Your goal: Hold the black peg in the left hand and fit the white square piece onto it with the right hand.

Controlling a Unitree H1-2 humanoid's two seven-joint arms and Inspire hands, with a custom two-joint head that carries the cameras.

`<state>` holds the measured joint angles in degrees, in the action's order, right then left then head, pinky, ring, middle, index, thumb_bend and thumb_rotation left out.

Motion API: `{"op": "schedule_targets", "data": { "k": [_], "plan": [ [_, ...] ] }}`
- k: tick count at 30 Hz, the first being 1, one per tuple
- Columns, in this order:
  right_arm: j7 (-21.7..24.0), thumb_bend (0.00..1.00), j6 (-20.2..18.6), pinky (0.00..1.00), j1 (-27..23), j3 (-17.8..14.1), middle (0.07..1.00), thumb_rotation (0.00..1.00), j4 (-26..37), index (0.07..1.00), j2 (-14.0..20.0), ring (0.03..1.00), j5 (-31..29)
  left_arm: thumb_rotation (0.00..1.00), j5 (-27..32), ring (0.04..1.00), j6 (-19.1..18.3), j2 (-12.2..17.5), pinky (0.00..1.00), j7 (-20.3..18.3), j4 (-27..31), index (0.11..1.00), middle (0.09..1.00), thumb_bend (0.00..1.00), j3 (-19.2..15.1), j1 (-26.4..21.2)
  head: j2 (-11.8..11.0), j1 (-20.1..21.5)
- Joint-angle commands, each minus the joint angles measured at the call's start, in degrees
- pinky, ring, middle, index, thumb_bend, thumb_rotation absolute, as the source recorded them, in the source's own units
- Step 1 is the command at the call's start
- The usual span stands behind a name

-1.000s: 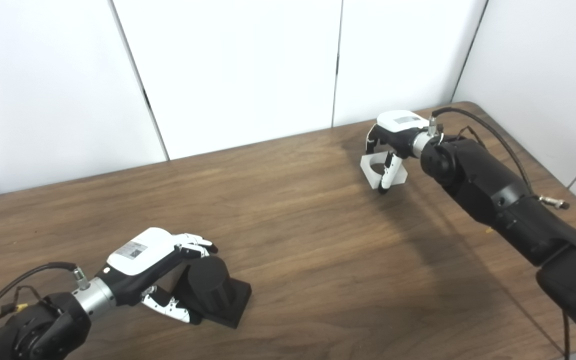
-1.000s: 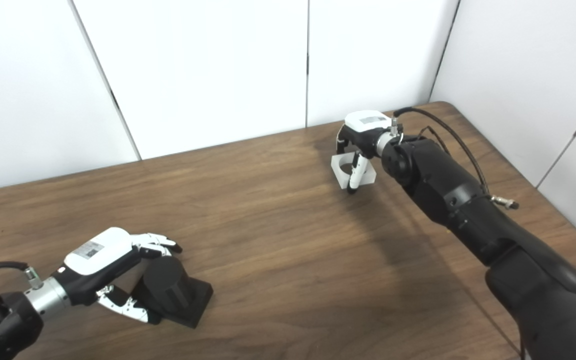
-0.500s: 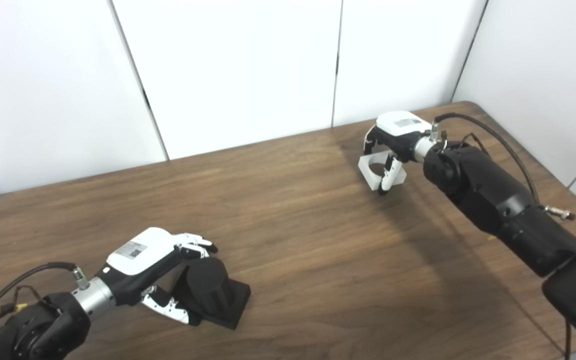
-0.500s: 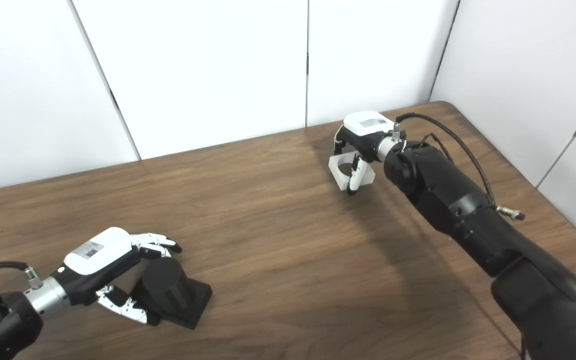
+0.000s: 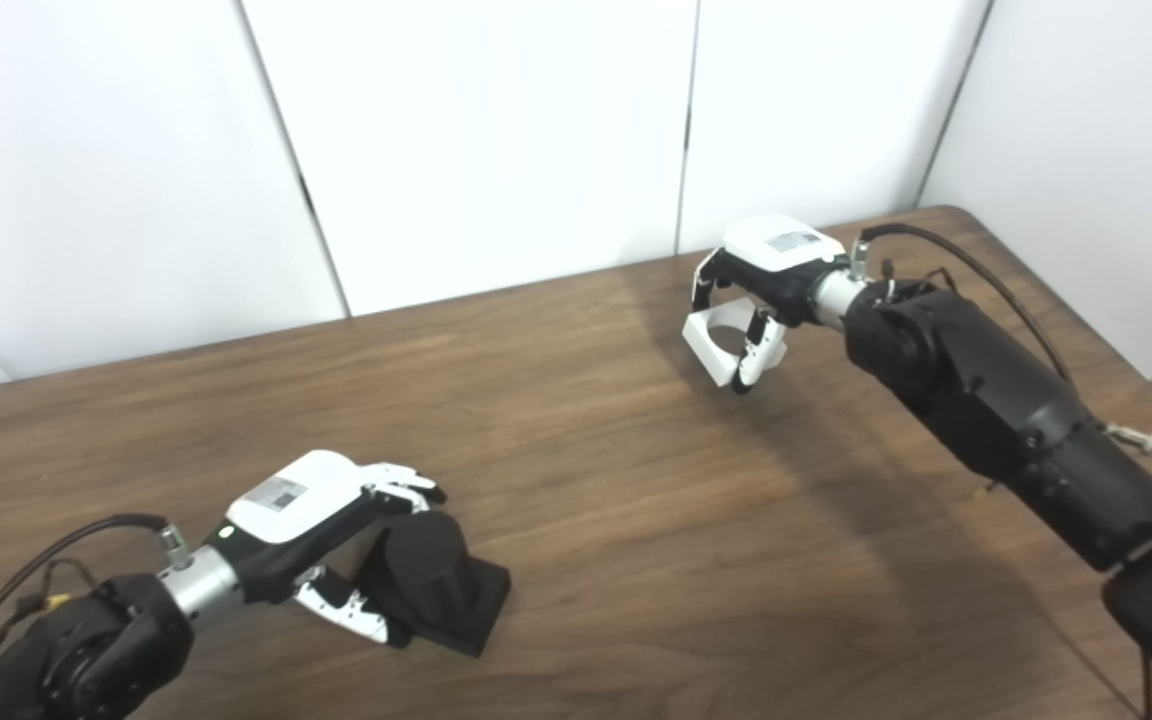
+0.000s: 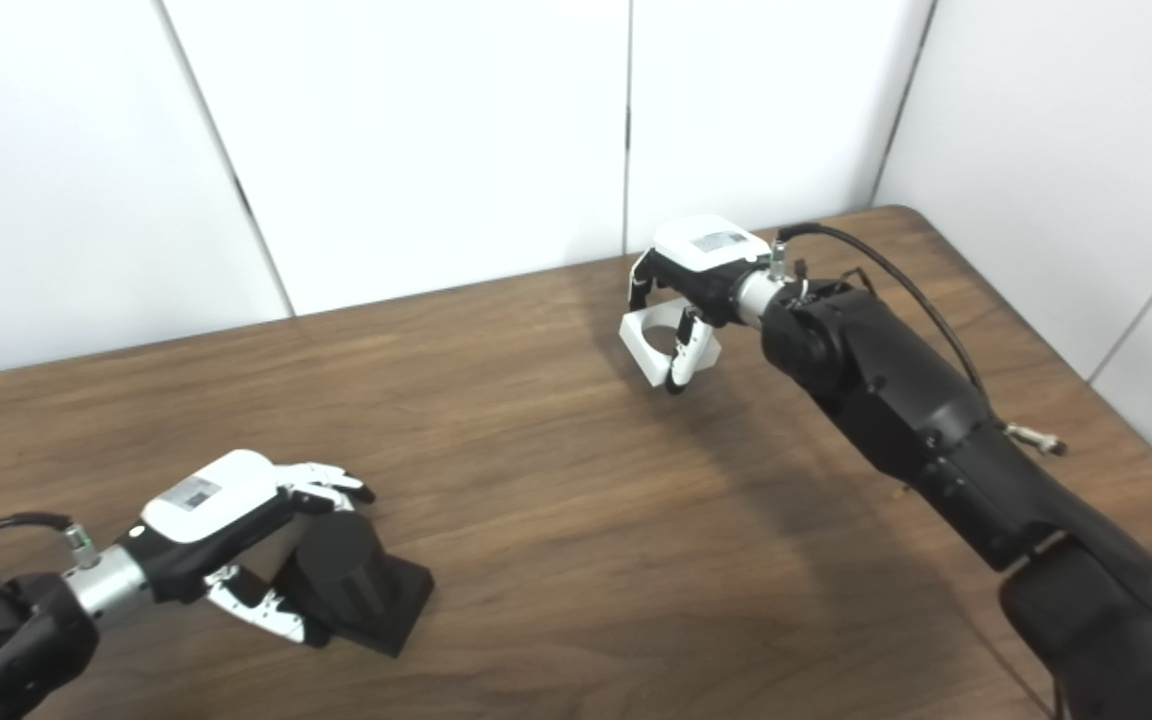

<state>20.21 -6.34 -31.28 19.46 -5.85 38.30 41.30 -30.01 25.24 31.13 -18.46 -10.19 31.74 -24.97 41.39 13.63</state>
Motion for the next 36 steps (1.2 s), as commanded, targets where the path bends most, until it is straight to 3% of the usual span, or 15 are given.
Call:
{"op": "schedule_targets", "data": {
  "k": [1, 22, 36],
  "plan": [
    [-0.3, 0.52, 2.2, 0.65, -2.6, -1.8, 0.745, 0.13, 2.5, 0.481, 0.4, 0.746, -1.2, 0.06, -3.1, 0.855, -1.6, 0.2, 0.73, -5.6, -0.8, 0.488, 0.829, 0.52, 2.4, 1.6, 0.1, -0.5],
    [7.4, 0.52, 3.8, 0.63, -1.5, -3.5, 0.752, 0.13, 19.8, 0.479, -4.5, 0.753, -7.2, 0.06, -5.1, 0.873, -5.5, -4.5, 0.72, -7.0, -1.9, 0.489, 0.838, 0.52, 2.9, -0.6, 1.2, -12.5],
    [10.7, 0.52, 6.0, 0.57, -1.1, -2.6, 0.751, 0.14, 26.2, 0.478, -7.5, 0.726, -9.8, 0.06, -6.3, 0.874, -7.2, -5.9, 0.72, -7.5, -2.0, 0.489, 0.846, 0.52, 3.1, -1.2, 2.1, -15.9]
  ]
}}
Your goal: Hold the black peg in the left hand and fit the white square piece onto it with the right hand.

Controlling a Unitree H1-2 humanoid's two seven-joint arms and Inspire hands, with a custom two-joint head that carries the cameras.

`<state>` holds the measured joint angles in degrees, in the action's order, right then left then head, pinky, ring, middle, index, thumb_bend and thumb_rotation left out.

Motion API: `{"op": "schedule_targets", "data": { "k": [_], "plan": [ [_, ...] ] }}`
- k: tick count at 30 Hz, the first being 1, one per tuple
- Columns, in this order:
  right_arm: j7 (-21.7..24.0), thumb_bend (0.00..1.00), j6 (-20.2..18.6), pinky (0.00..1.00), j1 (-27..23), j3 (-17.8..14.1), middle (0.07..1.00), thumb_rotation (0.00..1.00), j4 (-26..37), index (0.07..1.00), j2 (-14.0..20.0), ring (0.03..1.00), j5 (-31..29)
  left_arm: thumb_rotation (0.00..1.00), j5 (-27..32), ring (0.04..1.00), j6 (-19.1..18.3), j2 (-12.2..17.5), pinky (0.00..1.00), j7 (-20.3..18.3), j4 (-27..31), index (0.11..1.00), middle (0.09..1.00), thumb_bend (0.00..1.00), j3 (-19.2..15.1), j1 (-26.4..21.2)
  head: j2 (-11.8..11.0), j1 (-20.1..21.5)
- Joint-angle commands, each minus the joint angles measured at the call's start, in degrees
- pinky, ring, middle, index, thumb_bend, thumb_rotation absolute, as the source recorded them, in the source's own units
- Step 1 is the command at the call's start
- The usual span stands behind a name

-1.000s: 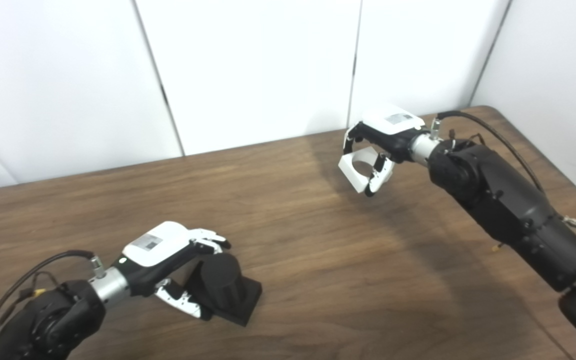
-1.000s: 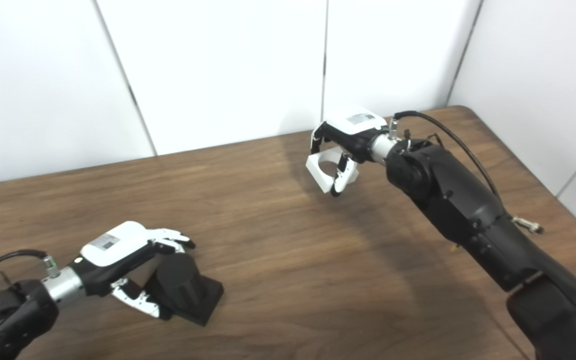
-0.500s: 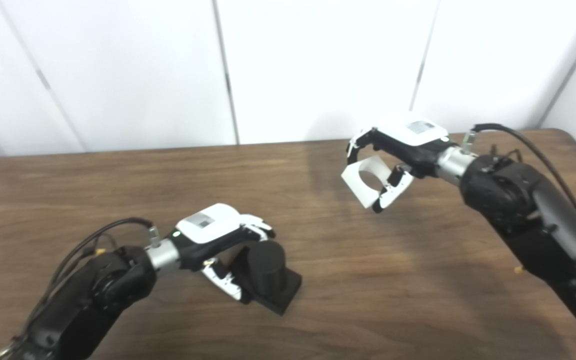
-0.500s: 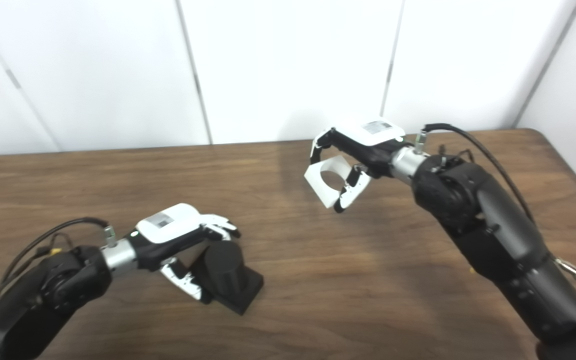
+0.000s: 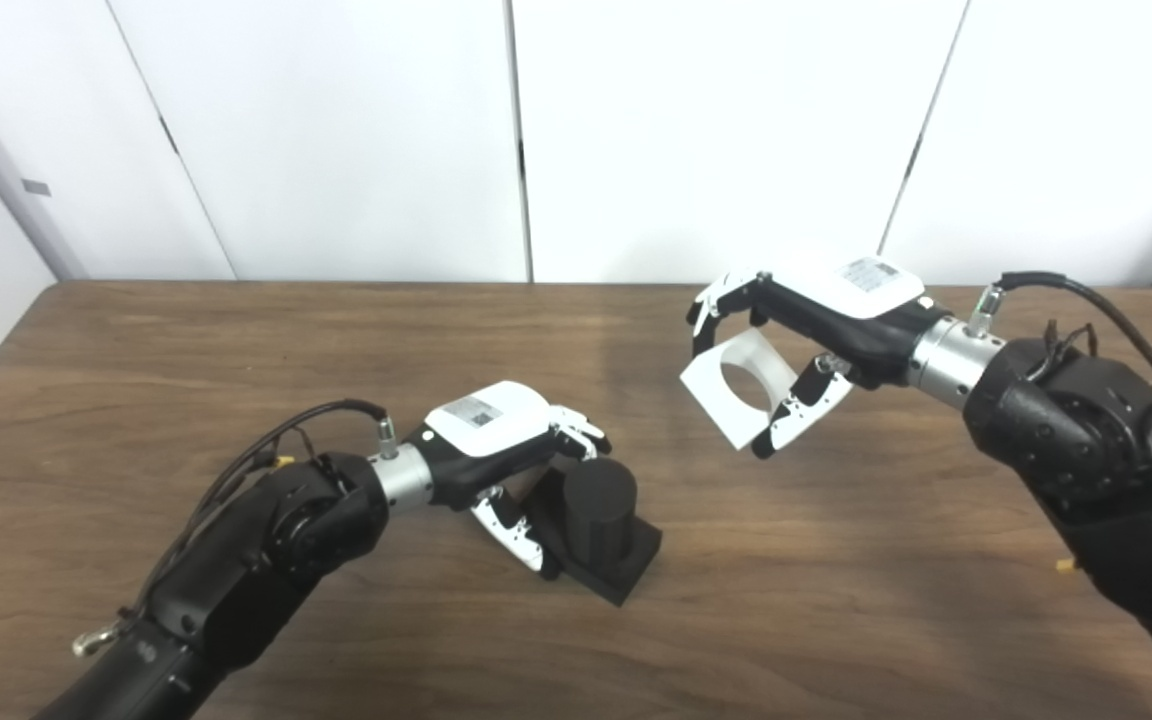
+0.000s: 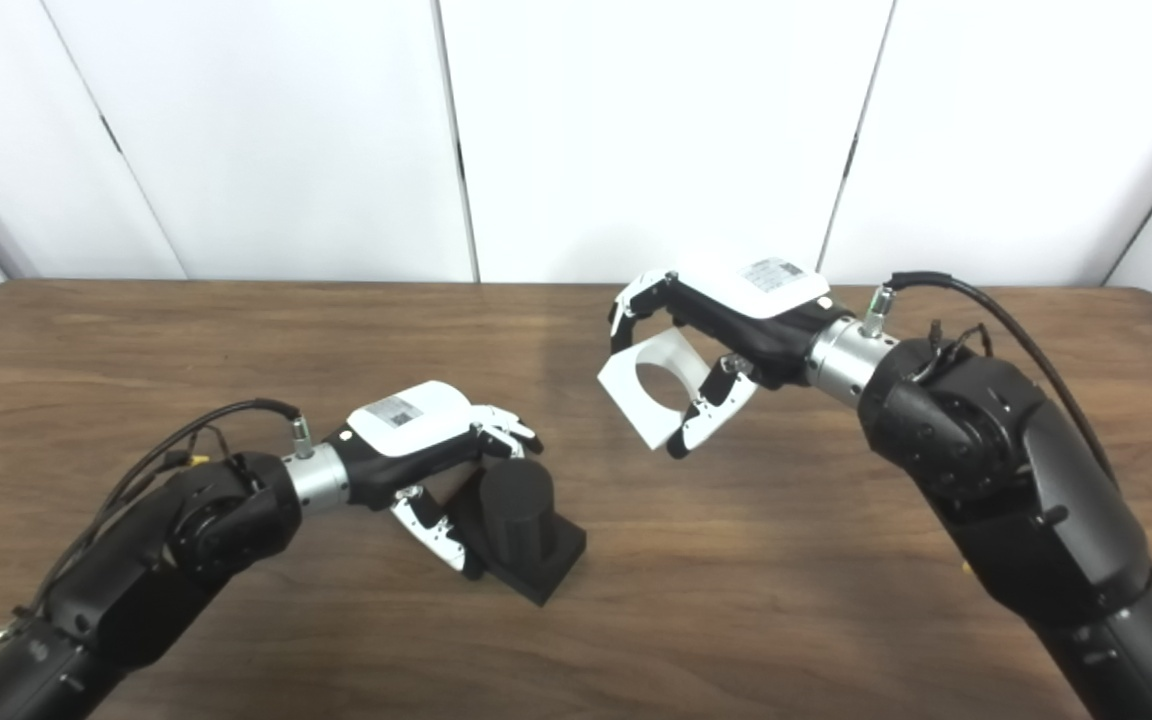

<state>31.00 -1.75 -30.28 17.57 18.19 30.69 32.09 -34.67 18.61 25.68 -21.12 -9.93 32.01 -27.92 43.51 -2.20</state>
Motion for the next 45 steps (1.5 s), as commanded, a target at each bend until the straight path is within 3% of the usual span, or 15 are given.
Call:
{"op": "schedule_targets", "data": {
  "k": [1, 21, 45],
  "plan": [
    [0.2, 0.52, 1.4, 0.57, -2.1, -0.7, 0.751, 0.14, 2.5, 0.478, -0.1, 0.725, -0.8, 0.06, -1.7, 0.876, -0.8, -0.5, 0.72, -4.9, -2.3, 0.489, 0.848, 0.52, 2.9, 1.7, 0.0, 0.0],
    [3.4, 0.52, 1.5, 0.59, -2.3, 2.3, 0.748, 0.14, 5.2, 0.478, -5.9, 0.732, -0.4, 0.07, -1.8, 0.879, -0.9, -1.1, 0.73, -5.2, -2.0, 0.488, 0.845, 0.52, 3.3, 1.3, 0.3, -0.5],
    [4.0, 0.52, 3.8, 0.63, -3.4, 6.2, 0.756, 0.13, -1.1, 0.479, -9.6, 0.729, 1.7, 0.06, -1.4, 0.853, -1.7, -1.2, 0.71, -4.7, -1.4, 0.488, 0.839, 0.52, 2.7, 1.5, 1.1, -1.5]
  ]
}}
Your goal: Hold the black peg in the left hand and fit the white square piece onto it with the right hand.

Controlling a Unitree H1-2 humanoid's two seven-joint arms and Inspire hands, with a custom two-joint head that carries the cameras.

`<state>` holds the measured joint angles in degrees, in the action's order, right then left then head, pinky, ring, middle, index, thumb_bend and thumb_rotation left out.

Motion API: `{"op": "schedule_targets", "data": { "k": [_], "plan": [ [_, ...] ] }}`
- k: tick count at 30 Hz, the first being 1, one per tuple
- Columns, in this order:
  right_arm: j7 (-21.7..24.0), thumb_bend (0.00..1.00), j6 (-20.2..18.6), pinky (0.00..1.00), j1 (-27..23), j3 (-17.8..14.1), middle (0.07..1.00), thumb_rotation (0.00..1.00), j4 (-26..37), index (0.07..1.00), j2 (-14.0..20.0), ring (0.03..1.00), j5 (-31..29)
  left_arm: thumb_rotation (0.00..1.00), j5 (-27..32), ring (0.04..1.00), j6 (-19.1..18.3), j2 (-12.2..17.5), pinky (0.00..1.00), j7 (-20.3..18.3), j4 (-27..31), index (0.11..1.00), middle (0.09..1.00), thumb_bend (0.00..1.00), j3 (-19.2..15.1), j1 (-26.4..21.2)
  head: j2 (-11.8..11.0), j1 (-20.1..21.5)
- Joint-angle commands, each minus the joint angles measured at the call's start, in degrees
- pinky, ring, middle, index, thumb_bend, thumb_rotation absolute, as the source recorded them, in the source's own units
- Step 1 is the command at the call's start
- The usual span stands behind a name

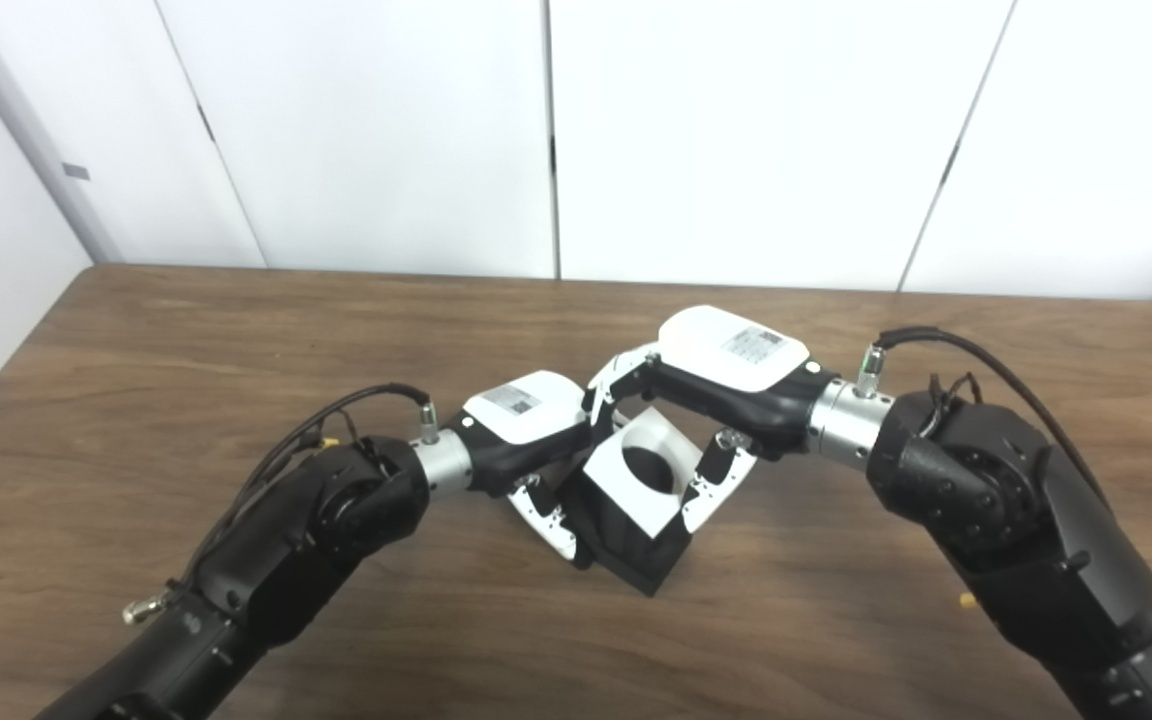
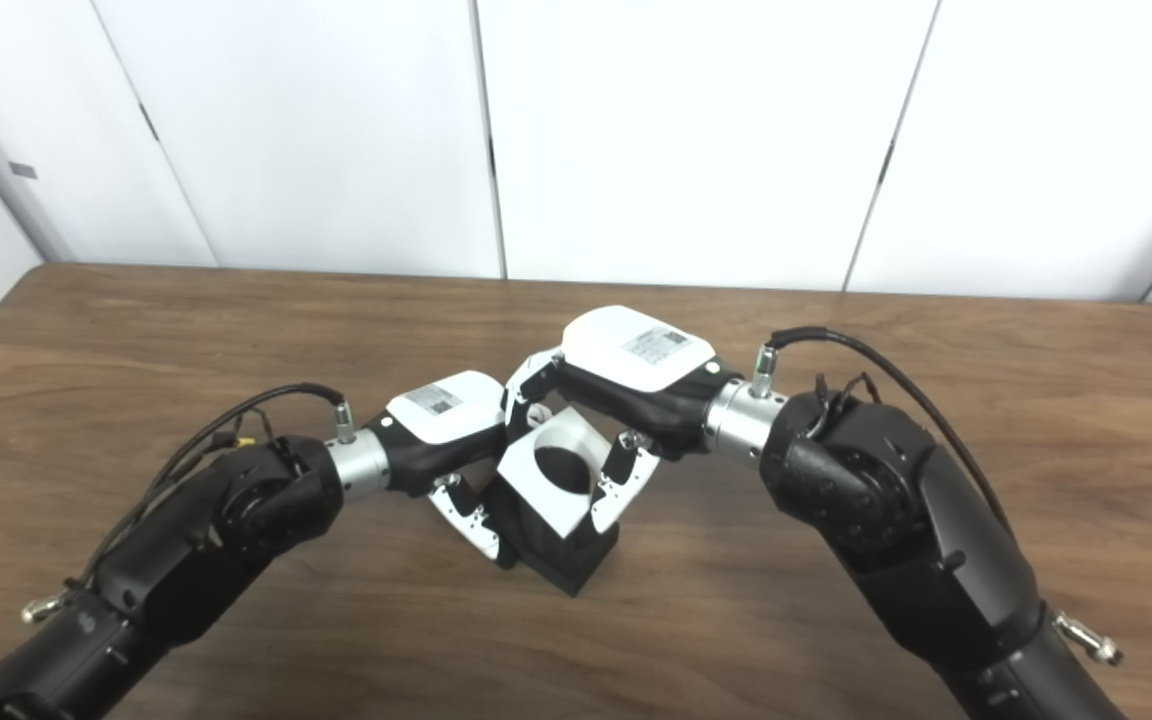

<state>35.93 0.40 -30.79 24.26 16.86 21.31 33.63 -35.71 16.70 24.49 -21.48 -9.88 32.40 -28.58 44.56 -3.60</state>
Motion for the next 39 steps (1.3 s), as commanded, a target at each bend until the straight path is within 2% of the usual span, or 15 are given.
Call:
{"op": "schedule_targets", "data": {
  "k": [1, 7, 22, 28, 31, 35, 39],
  "plan": [
    [-1.0, 0.52, 1.7, 0.63, -2.8, -0.4, 0.757, 0.13, -0.1, 0.480, -0.4, 0.728, 0.2, 0.06, -0.5, 0.855, 0.0, 0.0, 0.72, -4.5, -1.3, 0.488, 0.841, 0.52, 2.3, 2.1, 0.1, -0.1],
    [-1.6, 0.52, 2.5, 0.63, -2.4, -0.1, 0.757, 0.13, -1.8, 0.480, -1.3, 0.726, 0.2, 0.07, -0.4, 0.875, -1.3, -0.1, 0.74, -5.8, -0.5, 0.488, 0.854, 0.52, 2.6, 2.0, 0.2, -0.3],
    [-2.4, 0.52, 4.6, 0.63, -1.8, 2.7, 0.756, 0.14, -4.2, 0.480, -3.9, 0.720, 1.5, 0.06, -0.9, 0.815, 0.5, -0.2, 0.68, -4.7, -0.9, 0.488, 0.847, 0.52, 2.8, 1.9, 0.5, 0.0],
    [-2.1, 0.52, 5.5, 0.64, -1.1, 4.6, 0.757, 0.14, -4.8, 0.479, -4.7, 0.726, 1.7, 0.07, -2.0, 0.850, 0.0, -0.2, 0.72, -4.8, -0.5, 0.490, 0.824, 0.52, 3.1, 2.0, 0.8, -0.1],
    [-1.8, 0.52, 5.4, 0.64, -0.9, 5.5, 0.757, 0.13, -5.0, 0.479, -4.6, 0.729, 2.2, 0.07, -1.5, 0.834, 0.5, -0.2, 0.72, -4.7, -0.8, 0.489, 0.785, 0.52, 3.1, 1.9, 0.9, 0.0],
    [-1.7, 0.52, 5.7, 0.64, -0.4, 6.4, 0.755, 0.13, -5.4, 0.479, -4.3, 0.727, 2.4, 0.07, -1.1, 0.853, -1.0, -0.2, 0.75, -6.3, -0.6, 0.491, 0.811, 0.52, 3.2, 1.6, 1.0, -0.2],
    [-1.8, 0.52, 5.8, 0.64, 0.1, 7.0, 0.754, 0.13, -5.8, 0.480, -3.7, 0.723, 2.5, 0.07, -0.9, 0.862, 0.0, -0.4, 0.75, -5.4, -1.4, 0.490, 0.816, 0.52, 3.1, 1.6, 1.0, -0.3]
  ]
}}
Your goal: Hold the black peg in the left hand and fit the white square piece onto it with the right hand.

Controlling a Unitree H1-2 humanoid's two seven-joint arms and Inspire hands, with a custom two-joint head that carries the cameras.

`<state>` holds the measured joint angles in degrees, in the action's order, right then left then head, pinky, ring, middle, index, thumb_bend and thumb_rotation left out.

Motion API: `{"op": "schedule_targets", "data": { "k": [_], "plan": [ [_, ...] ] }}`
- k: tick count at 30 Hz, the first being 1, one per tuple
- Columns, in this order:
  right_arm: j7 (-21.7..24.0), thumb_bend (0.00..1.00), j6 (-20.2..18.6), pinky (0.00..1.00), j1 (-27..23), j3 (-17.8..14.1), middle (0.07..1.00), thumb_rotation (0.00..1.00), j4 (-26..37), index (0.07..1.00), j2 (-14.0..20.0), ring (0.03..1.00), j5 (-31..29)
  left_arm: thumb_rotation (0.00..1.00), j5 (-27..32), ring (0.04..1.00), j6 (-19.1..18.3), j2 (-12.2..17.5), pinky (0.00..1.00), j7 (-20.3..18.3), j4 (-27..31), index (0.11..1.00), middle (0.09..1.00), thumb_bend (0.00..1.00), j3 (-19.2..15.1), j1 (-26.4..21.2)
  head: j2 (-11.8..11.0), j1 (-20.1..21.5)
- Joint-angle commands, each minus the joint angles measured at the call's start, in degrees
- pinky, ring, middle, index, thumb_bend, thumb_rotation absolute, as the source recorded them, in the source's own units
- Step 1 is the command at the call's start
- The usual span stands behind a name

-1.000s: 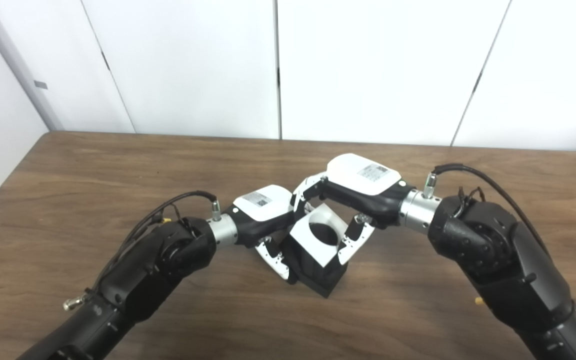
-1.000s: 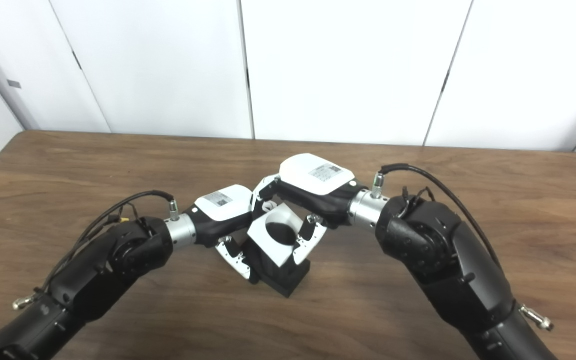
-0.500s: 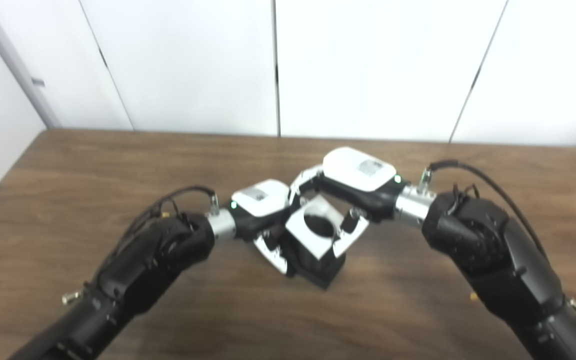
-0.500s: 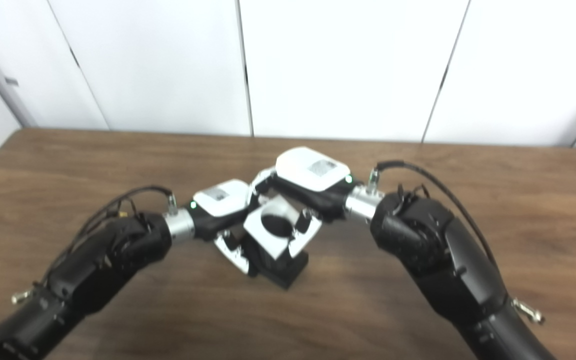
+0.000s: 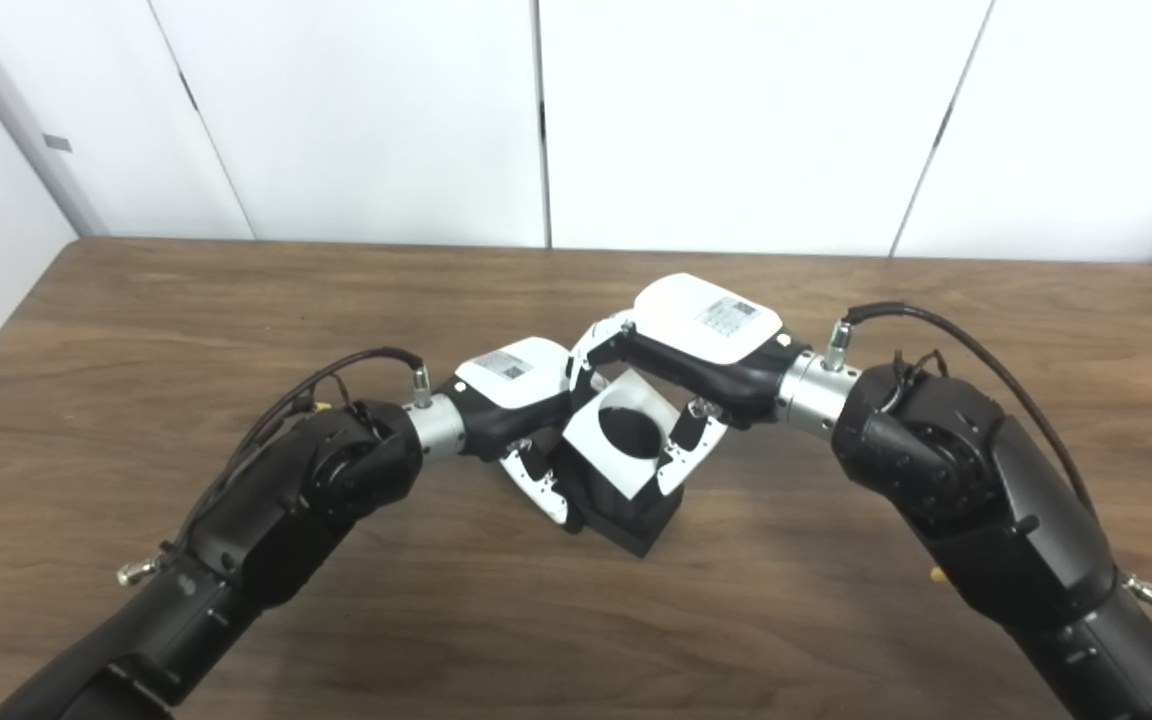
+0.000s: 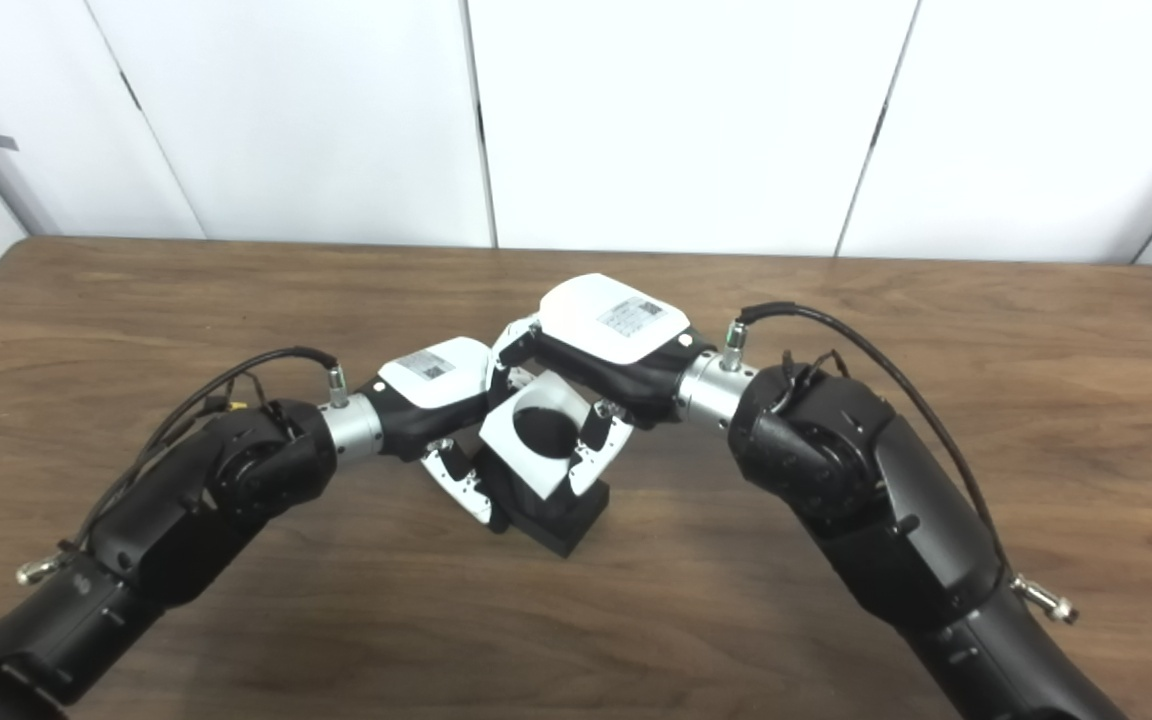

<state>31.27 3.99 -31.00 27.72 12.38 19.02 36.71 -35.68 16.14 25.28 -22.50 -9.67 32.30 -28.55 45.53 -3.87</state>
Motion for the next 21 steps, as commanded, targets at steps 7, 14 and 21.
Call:
{"op": "schedule_targets", "data": {
  "k": [7, 14, 21],
  "plan": [
    [3.1, 0.52, 2.3, 0.63, 0.9, 4.8, 0.753, 0.13, -2.3, 0.481, 0.1, 0.723, 1.3, 0.07, 0.1, 0.856, 1.3, -1.3, 0.70, -3.9, -1.8, 0.489, 0.830, 0.52, 2.7, 1.5, 0.1, 0.0],
    [3.7, 0.53, 1.2, 0.64, 1.2, 4.8, 0.764, 0.15, -2.2, 0.488, 1.0, 0.733, 1.0, 0.07, -0.4, 0.852, 0.4, -1.1, 0.70, -3.9, -0.9, 0.489, 0.844, 0.52, 2.4, 1.8, 0.2, 0.1],
    [4.2, 0.52, -0.1, 0.66, 1.1, 4.5, 0.786, 0.15, -1.7, 0.491, 1.3, 0.752, 1.0, 0.07, -0.8, 0.869, 0.6, -1.1, 0.72, -3.6, -0.8, 0.489, 0.835, 0.52, 2.3, 1.9, 0.2, 0.1]
  ]
}}
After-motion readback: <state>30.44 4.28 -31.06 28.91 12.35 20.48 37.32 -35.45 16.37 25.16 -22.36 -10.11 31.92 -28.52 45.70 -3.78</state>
